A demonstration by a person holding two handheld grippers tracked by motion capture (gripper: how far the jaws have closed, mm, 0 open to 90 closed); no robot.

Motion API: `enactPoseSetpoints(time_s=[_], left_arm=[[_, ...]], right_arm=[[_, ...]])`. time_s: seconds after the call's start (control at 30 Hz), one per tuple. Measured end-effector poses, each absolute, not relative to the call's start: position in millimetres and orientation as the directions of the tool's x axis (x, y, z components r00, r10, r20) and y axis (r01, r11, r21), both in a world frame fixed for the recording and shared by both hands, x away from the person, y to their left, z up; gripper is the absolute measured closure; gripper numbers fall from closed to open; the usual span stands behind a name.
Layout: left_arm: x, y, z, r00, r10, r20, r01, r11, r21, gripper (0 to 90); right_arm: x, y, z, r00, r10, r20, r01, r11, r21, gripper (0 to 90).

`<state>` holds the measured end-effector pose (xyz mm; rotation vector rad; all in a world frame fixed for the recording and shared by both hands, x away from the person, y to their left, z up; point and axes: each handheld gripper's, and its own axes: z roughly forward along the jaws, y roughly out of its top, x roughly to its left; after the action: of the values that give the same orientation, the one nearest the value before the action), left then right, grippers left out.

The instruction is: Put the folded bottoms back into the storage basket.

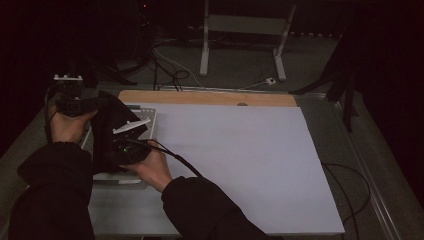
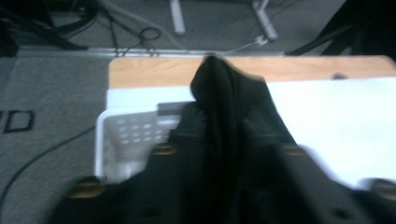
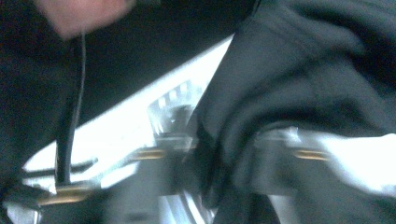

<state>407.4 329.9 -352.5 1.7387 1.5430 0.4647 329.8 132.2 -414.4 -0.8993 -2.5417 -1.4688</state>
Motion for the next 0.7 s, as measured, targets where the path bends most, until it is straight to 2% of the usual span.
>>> enactPoseSetpoints(time_s=[0.03,0.07,0.1,0.2,0.43,0.47,0.7], left_arm=[[408.2,328.9,-355.0,0.200,0.959,-0.200,0.682,0.011,0.731,51.1],[408.8,327.8,-357.5,0.195,0.961,-0.197,0.685,0.011,0.729,39.1],[409.0,326.5,-359.7,0.187,0.962,-0.198,0.686,0.016,0.728,31.6],[408.6,321.0,-365.4,0.195,0.962,-0.188,0.685,0.004,0.729,18.3],[406.5,312.4,-369.8,0.224,0.955,-0.195,0.670,-0.006,0.742,9.1],[406.0,310.9,-370.2,0.226,0.954,-0.196,0.670,-0.006,0.743,5.7],[394.8,294.0,-375.2,0.286,0.933,-0.218,0.635,-0.014,0.773,0.3]], right_arm=[[328.2,127.3,-417.7,-0.834,0.446,0.323,0.507,0.392,0.768,39.1],[325.9,122.6,-419.9,-0.829,0.481,0.286,0.498,0.403,0.767,31.7],[325.6,114.7,-421.9,-0.835,0.500,0.229,0.469,0.429,0.772,32.3],[329.5,94.5,-424.9,-0.828,0.529,0.187,0.453,0.434,0.779,25.4],[338.1,68.1,-420.5,-0.807,0.552,0.209,0.473,0.395,0.787,19.1],[338.8,62.1,-418.8,-0.808,0.550,0.213,0.473,0.389,0.791,17.4],[339.7,35.4,-414.3,-0.830,0.530,0.174,0.420,0.389,0.820,15.1]])
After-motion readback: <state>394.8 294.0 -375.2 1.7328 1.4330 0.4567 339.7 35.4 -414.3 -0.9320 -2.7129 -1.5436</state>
